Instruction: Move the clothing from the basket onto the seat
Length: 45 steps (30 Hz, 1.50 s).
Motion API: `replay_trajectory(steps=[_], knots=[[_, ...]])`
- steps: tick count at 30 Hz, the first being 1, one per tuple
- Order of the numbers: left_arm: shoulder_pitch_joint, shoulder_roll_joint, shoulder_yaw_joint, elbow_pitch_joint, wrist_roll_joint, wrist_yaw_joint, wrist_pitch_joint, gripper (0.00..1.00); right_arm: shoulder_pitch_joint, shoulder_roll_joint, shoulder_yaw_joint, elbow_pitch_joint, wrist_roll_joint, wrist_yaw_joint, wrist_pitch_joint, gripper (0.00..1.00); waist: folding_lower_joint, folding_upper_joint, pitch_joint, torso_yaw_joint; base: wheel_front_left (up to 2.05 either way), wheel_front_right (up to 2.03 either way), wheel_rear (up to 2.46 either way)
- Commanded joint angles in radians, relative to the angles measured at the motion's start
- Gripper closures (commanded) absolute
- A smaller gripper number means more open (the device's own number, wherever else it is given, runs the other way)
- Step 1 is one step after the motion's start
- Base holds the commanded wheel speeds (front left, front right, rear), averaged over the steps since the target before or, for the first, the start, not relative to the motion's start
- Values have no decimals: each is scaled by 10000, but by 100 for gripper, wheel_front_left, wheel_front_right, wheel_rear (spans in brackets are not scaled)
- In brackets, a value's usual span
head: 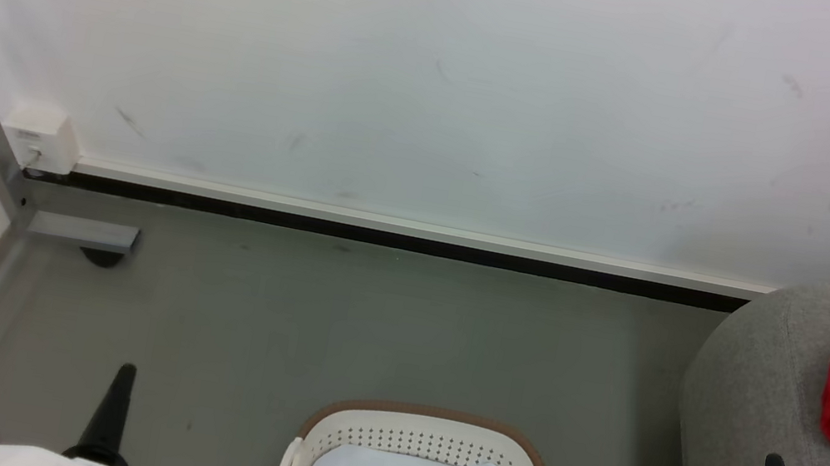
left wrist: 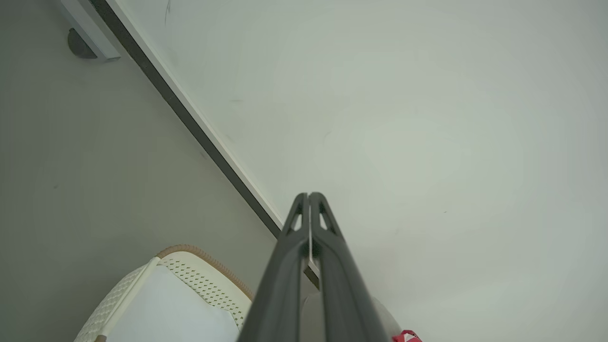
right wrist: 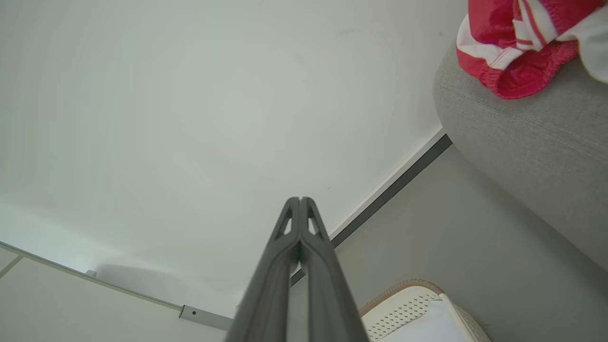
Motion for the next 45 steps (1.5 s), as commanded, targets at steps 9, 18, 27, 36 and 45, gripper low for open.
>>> replay_trajectory(steps=[9,18,27,36,45], knots=[[-274,-56,225,-168,-965,11,277,100,-299,-112,-160,-7,1052,-11,252,100,0,0,6,-21,0,0,0],[-340,-134,356,-195,-1707,25,516,100,-378,-151,-245,38,1856,-12,436,100,0,0,12,-41,0,0,0],[-395,-196,479,-214,-2315,34,699,100,-437,-186,-316,72,2524,-14,590,100,0,0,17,-59,0,0,0],[-450,-261,599,-240,-2957,47,902,100,-525,-225,-395,112,3221,-15,736,100,0,0,22,-79,0,0,0],[-500,-321,709,-268,-3541,50,1099,100,-559,-267,-465,145,3875,-16,887,100,-1,0,28,-99,0,0,0]])
